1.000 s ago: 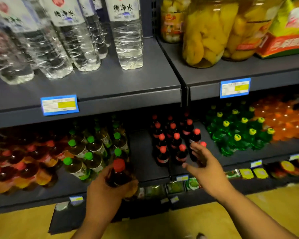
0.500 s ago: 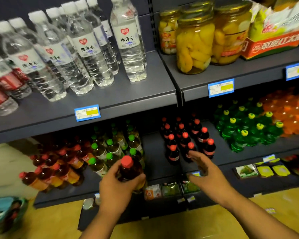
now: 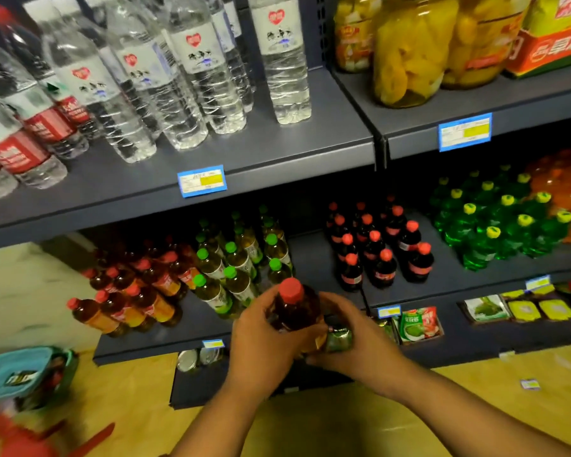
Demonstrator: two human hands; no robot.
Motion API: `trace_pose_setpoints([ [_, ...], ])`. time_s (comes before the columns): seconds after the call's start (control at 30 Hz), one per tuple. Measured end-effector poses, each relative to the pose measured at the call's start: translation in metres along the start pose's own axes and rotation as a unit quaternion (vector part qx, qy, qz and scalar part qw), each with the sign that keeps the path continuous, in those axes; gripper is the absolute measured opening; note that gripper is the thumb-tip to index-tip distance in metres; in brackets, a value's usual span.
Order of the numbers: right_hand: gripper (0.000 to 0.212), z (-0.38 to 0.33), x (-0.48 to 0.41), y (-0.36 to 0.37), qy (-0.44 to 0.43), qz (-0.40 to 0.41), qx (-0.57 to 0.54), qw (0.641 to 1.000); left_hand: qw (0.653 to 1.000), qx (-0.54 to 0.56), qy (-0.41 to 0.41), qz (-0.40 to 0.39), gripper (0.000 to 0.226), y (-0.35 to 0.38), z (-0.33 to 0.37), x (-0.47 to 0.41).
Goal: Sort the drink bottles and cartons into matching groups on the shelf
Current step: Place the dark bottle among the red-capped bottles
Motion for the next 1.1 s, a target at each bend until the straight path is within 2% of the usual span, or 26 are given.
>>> trace_pose_setpoints([
  [0.1,0.079,-0.022,-0.003,0.03,-0.008,0.026,-0.043,0.999,1.0,0.001,-0.002,-0.021,0.062,-0.015,-0.01,0.003],
  [0.27,0.06,-0.041,-0.012,0.084,0.012,0.089,-0.014,0.996,0.997,0.014,0.009,-0.074,0.067,-0.06,-0.033,0.006],
  [0.3,0.057,-0.043,-0.013,0.093,0.017,0.097,-0.01,0.995,0.996,0.02,0.014,-0.087,0.071,-0.07,-0.04,0.007],
  [0.4,0.056,-0.059,-0.024,0.132,0.029,0.113,-0.009,0.993,0.994,0.048,0.006,-0.096,0.106,-0.128,-0.066,0.009],
  [0.47,0.059,-0.071,-0.032,0.152,0.038,0.129,-0.006,0.991,0.995,0.052,0.006,-0.085,0.114,-0.168,-0.083,0.005],
  [0.7,0.062,-0.092,-0.06,0.212,0.057,0.166,0.01,0.985,0.998,-0.004,0.004,-0.065,0.102,-0.277,-0.141,-0.003],
  [0.87,0.063,-0.1,-0.074,0.243,0.077,0.17,0.002,0.982,0.998,-0.035,0.013,-0.051,0.097,-0.32,-0.167,-0.008],
  [0.97,0.06,-0.097,-0.086,0.254,0.09,0.173,-0.012,0.981,0.999,-0.025,-0.011,-0.043,0.098,-0.338,-0.181,-0.008],
  [1.1,0.06,-0.093,-0.115,0.281,0.105,0.14,0.004,0.985,0.998,-0.046,-0.029,-0.017,0.093,-0.361,-0.2,-0.001],
])
Point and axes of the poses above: each hand's wrist, its own x-axis away from the middle knuckle, its own y-axis out of the palm, z = x × y, the point moved 3 cm from there along -x, towards the middle knuckle, and after that the axes turned 15 degrees about x, right-handed, at the moved point
